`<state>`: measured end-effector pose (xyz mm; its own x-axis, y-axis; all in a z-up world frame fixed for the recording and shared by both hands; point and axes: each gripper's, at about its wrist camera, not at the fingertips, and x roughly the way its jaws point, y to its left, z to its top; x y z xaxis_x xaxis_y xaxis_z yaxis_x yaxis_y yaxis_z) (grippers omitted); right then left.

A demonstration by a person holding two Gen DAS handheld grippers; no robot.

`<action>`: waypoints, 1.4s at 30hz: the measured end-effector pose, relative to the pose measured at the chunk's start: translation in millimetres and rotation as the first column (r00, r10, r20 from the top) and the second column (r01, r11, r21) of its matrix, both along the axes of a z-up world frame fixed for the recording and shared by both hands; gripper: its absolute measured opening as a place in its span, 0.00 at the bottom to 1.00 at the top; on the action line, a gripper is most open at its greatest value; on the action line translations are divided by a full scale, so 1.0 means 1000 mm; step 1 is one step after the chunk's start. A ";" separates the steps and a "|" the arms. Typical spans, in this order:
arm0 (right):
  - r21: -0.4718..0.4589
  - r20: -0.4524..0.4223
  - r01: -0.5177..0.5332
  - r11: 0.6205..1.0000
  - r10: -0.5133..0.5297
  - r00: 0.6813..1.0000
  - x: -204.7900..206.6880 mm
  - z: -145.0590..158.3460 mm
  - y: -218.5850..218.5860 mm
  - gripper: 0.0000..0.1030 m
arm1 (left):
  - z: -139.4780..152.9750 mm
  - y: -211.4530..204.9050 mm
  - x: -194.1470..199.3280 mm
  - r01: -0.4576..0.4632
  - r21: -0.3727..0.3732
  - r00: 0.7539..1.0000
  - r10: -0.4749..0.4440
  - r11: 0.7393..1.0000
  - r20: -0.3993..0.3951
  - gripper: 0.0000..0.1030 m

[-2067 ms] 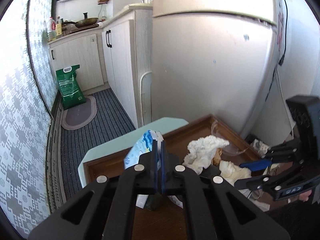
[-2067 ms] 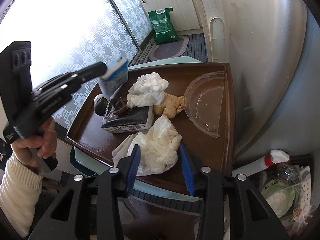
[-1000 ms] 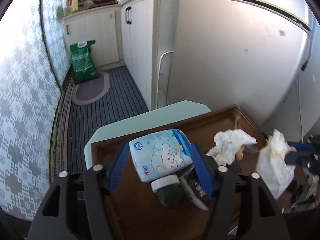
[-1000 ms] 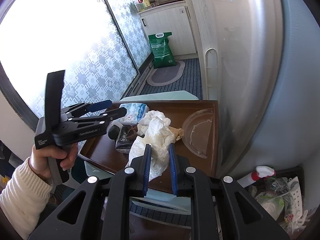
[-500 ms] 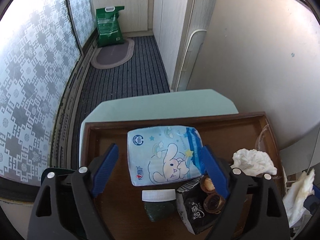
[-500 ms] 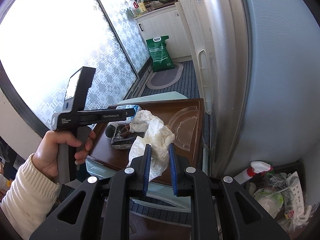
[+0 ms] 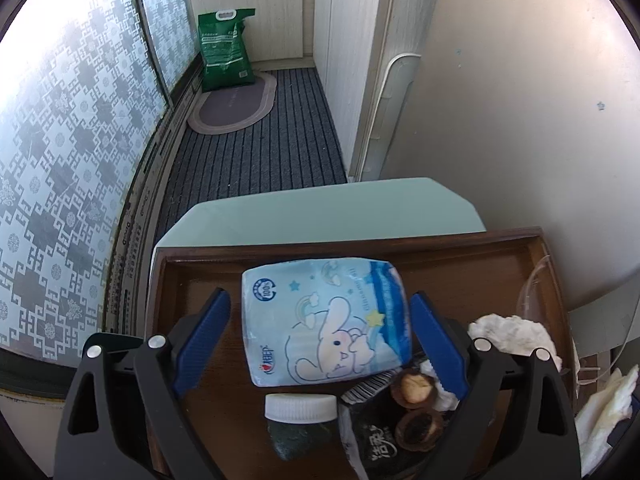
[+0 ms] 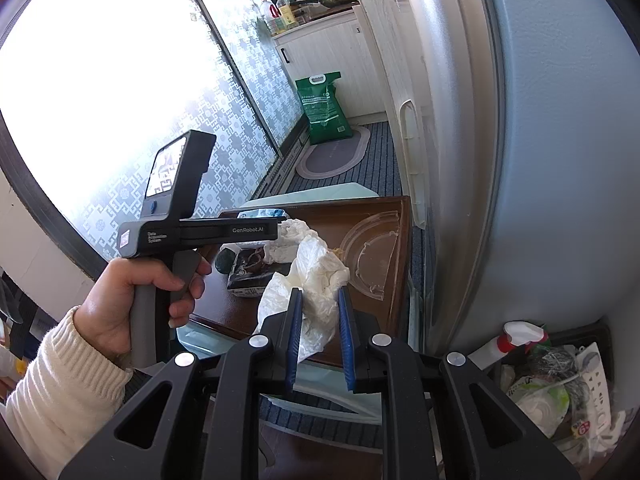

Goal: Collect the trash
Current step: 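Lift the wet-wipe pack and tissue and carry both toward the green bin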

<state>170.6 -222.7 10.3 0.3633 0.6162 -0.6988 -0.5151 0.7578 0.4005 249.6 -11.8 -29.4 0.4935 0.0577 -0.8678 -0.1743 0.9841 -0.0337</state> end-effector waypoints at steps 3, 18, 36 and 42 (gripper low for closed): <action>-0.001 -0.002 -0.002 1.000 0.002 1.000 0.000 -0.001 0.000 0.17 | -0.004 0.000 0.002 -0.002 0.016 1.000 0.002 1.000 -0.004 0.90; 0.000 0.007 -0.026 1.000 0.026 1.000 -0.001 0.001 0.017 0.17 | 0.019 0.018 -0.019 0.018 -0.039 0.998 -0.015 0.999 0.061 0.71; 0.008 0.017 -0.213 0.977 0.213 0.977 -0.021 0.011 0.125 0.17 | 0.062 0.101 -0.099 -0.002 -0.086 0.981 0.019 0.996 0.194 0.71; -0.019 0.007 -0.326 0.945 0.326 0.945 -0.047 0.006 0.184 0.17 | 0.064 0.150 -0.125 -0.073 -0.096 0.973 0.092 0.993 0.212 0.71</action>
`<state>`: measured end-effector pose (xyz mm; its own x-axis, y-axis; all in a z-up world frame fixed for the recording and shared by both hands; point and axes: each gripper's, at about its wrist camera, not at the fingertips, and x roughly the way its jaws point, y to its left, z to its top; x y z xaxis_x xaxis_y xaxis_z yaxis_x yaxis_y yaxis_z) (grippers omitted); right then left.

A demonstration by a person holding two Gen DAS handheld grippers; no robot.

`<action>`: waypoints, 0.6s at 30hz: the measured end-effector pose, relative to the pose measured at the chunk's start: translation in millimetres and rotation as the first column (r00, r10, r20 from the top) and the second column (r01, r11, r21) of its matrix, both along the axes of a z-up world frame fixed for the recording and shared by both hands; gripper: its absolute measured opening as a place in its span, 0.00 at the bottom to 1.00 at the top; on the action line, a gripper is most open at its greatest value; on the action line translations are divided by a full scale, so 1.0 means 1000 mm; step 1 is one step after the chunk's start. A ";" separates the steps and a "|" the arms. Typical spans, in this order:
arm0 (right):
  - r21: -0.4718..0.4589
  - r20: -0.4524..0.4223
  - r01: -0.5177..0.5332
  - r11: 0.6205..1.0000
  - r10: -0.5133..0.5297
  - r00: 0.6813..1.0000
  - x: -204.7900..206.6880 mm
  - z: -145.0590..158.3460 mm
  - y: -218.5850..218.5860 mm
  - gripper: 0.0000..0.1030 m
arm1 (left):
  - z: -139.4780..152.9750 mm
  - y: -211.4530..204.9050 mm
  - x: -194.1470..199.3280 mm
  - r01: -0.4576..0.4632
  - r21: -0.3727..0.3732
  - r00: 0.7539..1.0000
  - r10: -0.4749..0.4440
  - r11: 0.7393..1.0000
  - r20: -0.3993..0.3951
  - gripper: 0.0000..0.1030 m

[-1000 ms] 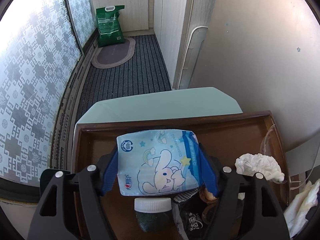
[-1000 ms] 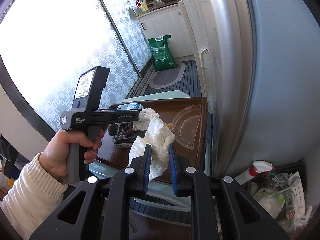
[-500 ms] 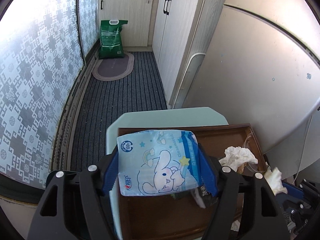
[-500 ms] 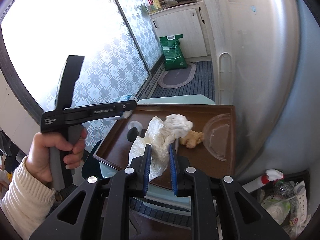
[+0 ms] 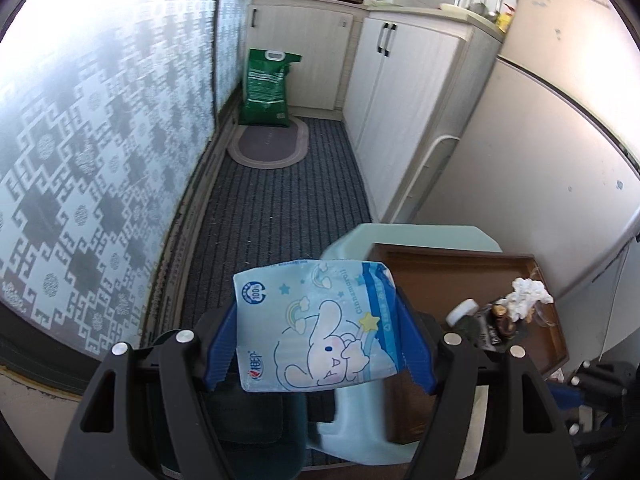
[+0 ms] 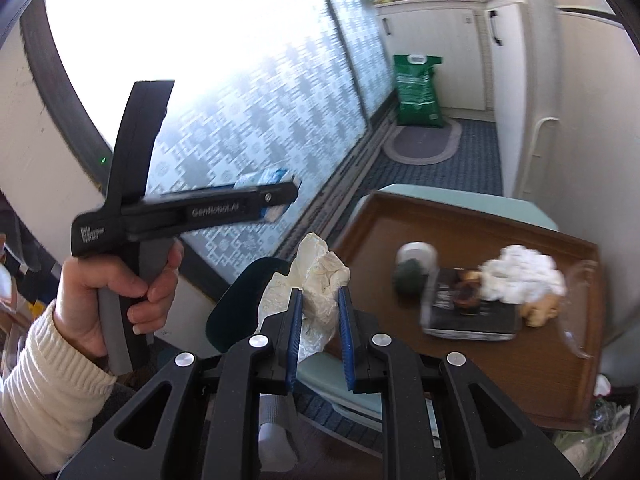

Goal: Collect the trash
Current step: 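Lift the wet-wipe pack and tissue and carry both toward the green bin, then open the left tool over the bin while the right tool releases the tissue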

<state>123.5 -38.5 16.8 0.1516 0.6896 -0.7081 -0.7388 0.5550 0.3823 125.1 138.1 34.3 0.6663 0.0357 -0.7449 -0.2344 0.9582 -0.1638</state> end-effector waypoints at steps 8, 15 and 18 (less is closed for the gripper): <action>-0.081 -0.003 -0.100 0.992 0.100 0.995 -0.026 -0.022 0.069 0.17 | -0.005 0.050 -0.030 -0.076 -0.023 0.997 0.076 0.997 -0.001 0.71; -0.152 -0.015 -0.145 0.978 0.144 0.989 -0.037 -0.050 0.113 0.18 | -0.015 0.074 -0.048 -0.095 -0.013 0.995 0.095 0.995 -0.022 0.71; -0.173 -0.009 -0.165 0.971 0.166 0.986 -0.041 -0.059 0.132 0.20 | -0.024 0.081 -0.057 -0.101 -0.002 0.994 0.101 0.995 -0.040 0.71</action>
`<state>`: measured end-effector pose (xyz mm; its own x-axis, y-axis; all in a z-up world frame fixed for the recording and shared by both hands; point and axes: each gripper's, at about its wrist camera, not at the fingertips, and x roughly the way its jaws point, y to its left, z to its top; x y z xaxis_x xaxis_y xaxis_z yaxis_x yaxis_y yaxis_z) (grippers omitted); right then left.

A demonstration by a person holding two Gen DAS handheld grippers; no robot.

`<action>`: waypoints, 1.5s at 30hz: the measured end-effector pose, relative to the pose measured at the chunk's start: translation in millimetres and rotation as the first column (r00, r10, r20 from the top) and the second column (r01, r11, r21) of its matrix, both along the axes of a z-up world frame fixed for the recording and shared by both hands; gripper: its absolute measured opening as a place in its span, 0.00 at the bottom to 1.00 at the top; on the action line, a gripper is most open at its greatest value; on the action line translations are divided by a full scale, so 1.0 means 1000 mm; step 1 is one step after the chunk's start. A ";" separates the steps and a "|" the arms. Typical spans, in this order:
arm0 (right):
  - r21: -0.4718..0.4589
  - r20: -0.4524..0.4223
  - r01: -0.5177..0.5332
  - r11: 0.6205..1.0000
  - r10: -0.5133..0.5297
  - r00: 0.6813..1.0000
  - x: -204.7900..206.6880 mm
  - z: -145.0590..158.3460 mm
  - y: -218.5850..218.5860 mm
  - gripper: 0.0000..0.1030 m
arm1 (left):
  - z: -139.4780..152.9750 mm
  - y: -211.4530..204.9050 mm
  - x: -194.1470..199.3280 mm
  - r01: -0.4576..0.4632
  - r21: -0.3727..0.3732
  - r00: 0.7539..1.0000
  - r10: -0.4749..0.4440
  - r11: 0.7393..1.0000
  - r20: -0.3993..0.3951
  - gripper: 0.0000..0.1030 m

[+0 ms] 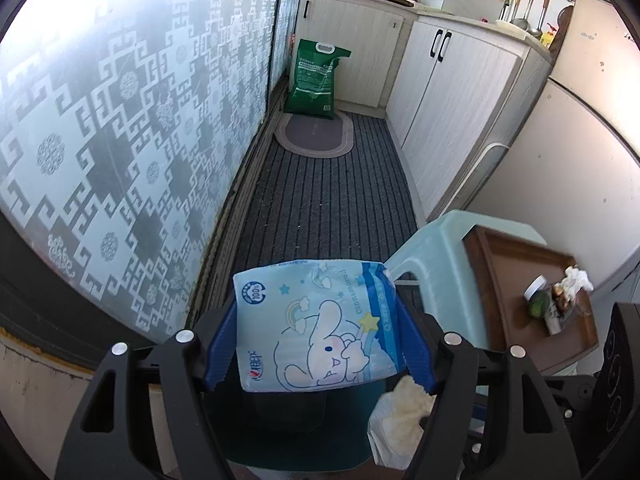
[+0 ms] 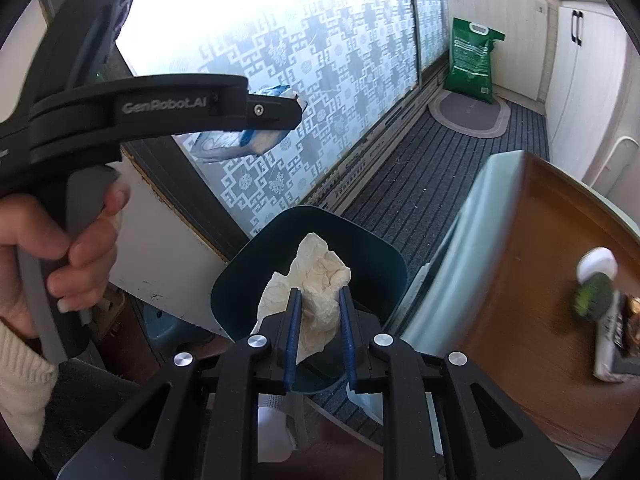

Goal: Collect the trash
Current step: 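Open the left tool over the bin while the right tool releases the tissue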

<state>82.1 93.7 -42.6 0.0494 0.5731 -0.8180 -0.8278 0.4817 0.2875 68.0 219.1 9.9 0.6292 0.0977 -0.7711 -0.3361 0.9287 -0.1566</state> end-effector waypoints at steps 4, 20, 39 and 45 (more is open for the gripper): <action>-0.036 0.002 -0.014 0.999 0.014 1.000 -0.006 -0.011 0.018 0.33 | -0.015 0.007 -0.011 -0.006 0.007 0.999 0.006 1.000 -0.033 0.71; -0.014 0.030 -0.029 0.999 0.029 0.999 -0.016 0.005 0.028 0.38 | -0.077 0.025 -0.036 -0.012 0.012 0.989 0.014 1.000 -0.147 0.71; 0.049 0.045 -0.003 0.999 0.000 0.999 -0.008 0.026 0.029 0.38 | -0.152 0.001 -0.030 0.080 -0.002 0.957 -0.077 0.997 -0.278 0.73; 0.057 0.048 0.004 0.998 -0.006 0.999 -0.005 0.029 0.027 0.38 | -0.151 0.007 -0.028 0.057 -0.006 0.964 -0.056 0.998 -0.261 0.77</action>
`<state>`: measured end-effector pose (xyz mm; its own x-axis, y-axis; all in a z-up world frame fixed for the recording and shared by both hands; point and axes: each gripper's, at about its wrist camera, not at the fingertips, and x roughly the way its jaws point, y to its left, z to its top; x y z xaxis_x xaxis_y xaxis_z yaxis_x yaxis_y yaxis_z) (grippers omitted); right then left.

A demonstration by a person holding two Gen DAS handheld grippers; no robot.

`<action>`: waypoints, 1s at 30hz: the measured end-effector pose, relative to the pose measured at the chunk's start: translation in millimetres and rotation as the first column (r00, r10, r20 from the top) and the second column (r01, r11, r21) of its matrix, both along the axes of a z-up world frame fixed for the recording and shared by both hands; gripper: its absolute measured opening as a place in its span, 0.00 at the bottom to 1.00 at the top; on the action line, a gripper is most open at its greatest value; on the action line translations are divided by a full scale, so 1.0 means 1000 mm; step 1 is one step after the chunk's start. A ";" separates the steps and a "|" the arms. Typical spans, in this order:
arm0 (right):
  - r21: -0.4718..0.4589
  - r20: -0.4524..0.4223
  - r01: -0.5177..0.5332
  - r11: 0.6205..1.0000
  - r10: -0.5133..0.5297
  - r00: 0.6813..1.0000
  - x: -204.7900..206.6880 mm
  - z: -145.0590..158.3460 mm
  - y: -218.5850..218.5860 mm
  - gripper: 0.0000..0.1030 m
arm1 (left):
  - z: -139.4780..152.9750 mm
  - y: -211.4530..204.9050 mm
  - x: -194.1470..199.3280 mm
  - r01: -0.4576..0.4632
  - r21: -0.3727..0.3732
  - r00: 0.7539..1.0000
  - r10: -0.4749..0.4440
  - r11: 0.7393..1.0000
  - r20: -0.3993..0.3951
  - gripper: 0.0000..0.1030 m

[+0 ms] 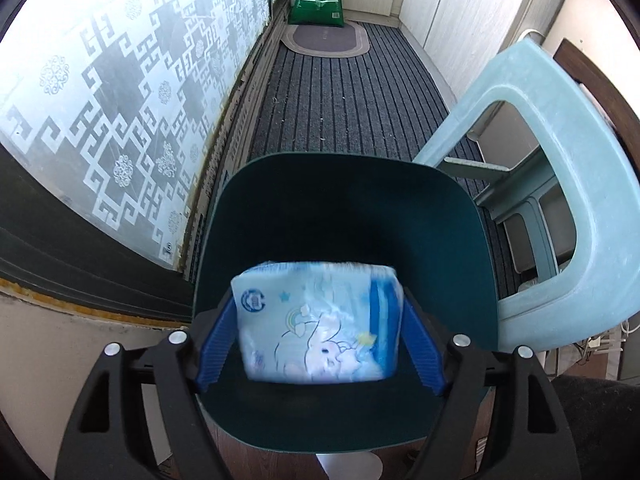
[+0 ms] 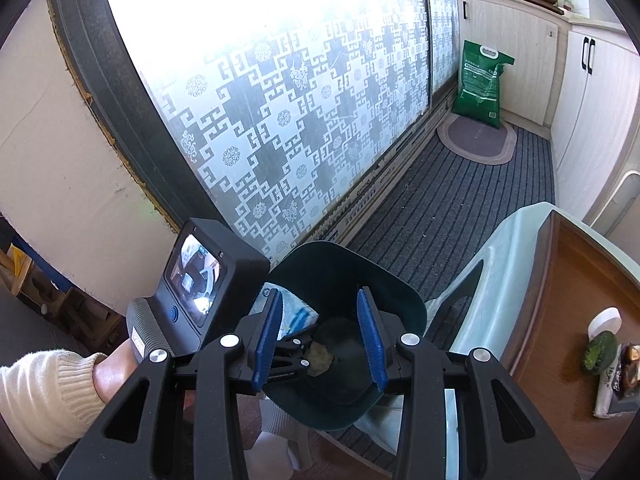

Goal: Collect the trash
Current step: 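Open the left tool over the bin while the right tool releases the tissue, then grasp the green cap with the left tool while the right tool grasps white tissue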

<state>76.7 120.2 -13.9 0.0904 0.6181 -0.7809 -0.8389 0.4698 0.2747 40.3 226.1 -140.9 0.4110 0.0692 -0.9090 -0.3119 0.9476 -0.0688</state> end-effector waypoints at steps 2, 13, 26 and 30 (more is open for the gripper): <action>0.000 0.006 0.002 1.000 -0.002 1.000 0.000 0.001 0.000 0.38 | 0.004 0.002 0.000 -0.006 -0.005 1.000 0.006 1.000 0.014 0.77; 0.048 0.052 0.046 0.998 -0.048 0.997 0.010 0.023 -0.025 0.38 | 0.068 0.004 -0.008 -0.042 -0.032 0.983 0.047 0.999 0.175 0.58; 0.121 0.088 0.254 0.960 -0.265 0.960 0.062 0.052 -0.123 0.38 | 0.136 -0.065 0.022 0.098 -0.033 0.928 -0.080 0.995 0.364 0.53; 0.151 0.074 0.337 0.929 -0.350 0.934 0.081 0.057 -0.166 0.38 | 0.143 -0.099 0.035 0.172 0.000 0.911 -0.159 0.985 0.381 0.52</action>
<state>157.7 -46.1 43.2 0.3874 0.6333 -0.6700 -0.6585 0.6987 0.2796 75.0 127.6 2.5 0.7272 -0.0571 -0.6841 -0.0950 0.9786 -0.1827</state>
